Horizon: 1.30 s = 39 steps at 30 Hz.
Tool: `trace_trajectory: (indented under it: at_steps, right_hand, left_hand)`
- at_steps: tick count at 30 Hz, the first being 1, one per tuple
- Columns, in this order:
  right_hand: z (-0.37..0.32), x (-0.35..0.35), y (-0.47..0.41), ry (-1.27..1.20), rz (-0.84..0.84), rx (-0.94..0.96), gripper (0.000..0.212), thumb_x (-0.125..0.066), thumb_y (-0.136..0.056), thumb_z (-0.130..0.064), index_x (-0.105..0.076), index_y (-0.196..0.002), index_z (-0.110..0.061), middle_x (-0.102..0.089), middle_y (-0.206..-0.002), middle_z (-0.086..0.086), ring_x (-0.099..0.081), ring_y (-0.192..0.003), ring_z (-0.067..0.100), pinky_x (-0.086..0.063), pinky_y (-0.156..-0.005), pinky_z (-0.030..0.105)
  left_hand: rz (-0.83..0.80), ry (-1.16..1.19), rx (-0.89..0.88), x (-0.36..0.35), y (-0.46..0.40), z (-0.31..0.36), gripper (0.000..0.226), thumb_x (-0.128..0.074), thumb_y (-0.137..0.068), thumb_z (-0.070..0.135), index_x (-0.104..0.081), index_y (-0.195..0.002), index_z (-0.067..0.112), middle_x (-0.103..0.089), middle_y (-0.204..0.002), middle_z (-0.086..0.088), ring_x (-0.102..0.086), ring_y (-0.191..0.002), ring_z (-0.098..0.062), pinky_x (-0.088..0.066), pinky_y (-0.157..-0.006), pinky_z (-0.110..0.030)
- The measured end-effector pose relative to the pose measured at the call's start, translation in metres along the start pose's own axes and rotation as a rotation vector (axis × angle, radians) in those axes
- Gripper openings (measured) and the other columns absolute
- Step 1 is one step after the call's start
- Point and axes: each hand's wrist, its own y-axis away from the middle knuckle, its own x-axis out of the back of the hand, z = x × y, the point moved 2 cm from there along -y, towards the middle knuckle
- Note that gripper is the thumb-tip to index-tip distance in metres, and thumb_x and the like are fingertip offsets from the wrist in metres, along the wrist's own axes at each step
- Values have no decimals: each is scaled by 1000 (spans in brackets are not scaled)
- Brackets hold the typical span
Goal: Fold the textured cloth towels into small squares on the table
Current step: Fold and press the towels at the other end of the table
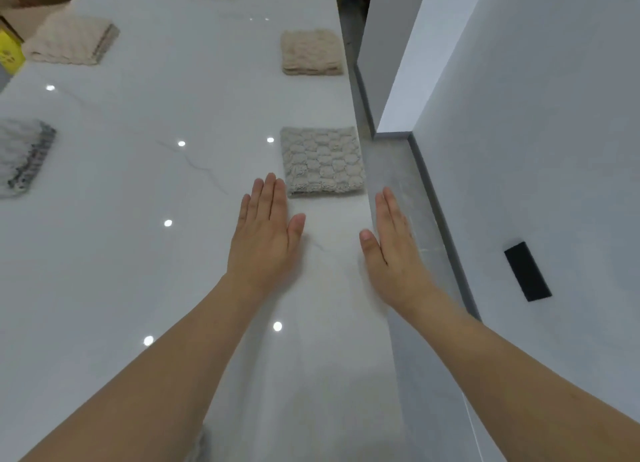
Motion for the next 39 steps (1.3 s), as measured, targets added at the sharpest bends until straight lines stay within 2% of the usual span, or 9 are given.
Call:
trace_trajectory:
  at_steps: [2,6,13,17,20,23,28,36,39]
  right_hand:
    - [8,3,-24,-101,5,-24,62,-24,-102,-38,0,-154,-15,7,-162,-5,11,-143,-4,5,-118,20]
    - [17,2,-80,-326,17,-36,59,-26,-105,-33,-2,-155,-15,6,-163,-6,7,-145,-3,7,-105,-2]
    - [34,-6,-161,-431,-24,105,56,-27,-106,-29,-6,-155,-13,2,-163,-2,3,-143,-4,4,-105,-2]
    - [41,-18,-183,-389,-110,184,57,-23,-105,-35,-4,-155,-15,6,-163,-4,7,-146,-1,4,-112,8]
    - [50,-27,-194,-140,-152,237,58,-16,-104,-40,-4,-155,-14,8,-163,-3,9,-147,5,6,-120,28]
    - [58,-28,-198,108,-163,290,62,-10,-99,-39,-6,-155,-11,3,-163,2,6,-149,12,8,-120,35]
    - [70,-25,-199,179,-176,315,66,-3,-96,-43,-4,-156,-14,0,-163,0,5,-149,12,5,-121,42]
    - [86,-7,-212,349,-246,480,58,-8,-101,-38,-6,-156,-17,-7,-162,-1,-1,-149,12,3,-121,43]
    - [88,-2,-219,285,-256,506,57,-14,-102,-38,-17,-154,-17,-18,-160,-2,-10,-148,11,4,-121,44]
  left_hand:
    - [5,127,10,-1,-21,2,63,-14,-104,45,-4,-156,10,0,-165,-2,8,-151,-13,7,-122,-32]
    - [-3,500,120,2,-68,8,61,-21,-106,43,-2,-157,17,4,-164,8,10,-148,-2,6,-119,-22]
    - [-18,700,193,-3,-130,21,59,-22,-105,48,-8,-158,25,-3,-163,15,2,-147,3,2,-121,-23]
    - [-59,455,208,-16,-142,16,59,-21,-105,47,-13,-157,21,-6,-164,10,3,-149,-2,4,-114,-17]
    - [-50,228,158,-25,-143,12,57,-22,-107,40,-16,-156,13,-7,-165,2,2,-151,-11,5,-116,-19]
    - [-21,84,130,-29,-143,8,57,-20,-106,40,-14,-157,15,-7,-165,2,-1,-151,-13,4,-120,-26]
    - [-17,45,123,-30,-146,7,57,-20,-106,40,-14,-157,16,-8,-165,1,-2,-151,-13,3,-120,-26]
    - [-43,73,71,-25,-144,-6,59,-18,-104,43,-18,-156,15,-13,-164,0,-8,-151,-13,-1,-121,-27]
    - [-10,71,137,-24,-139,-14,62,-15,-102,46,-21,-155,14,-20,-162,-1,-14,-149,-12,-5,-121,-27]
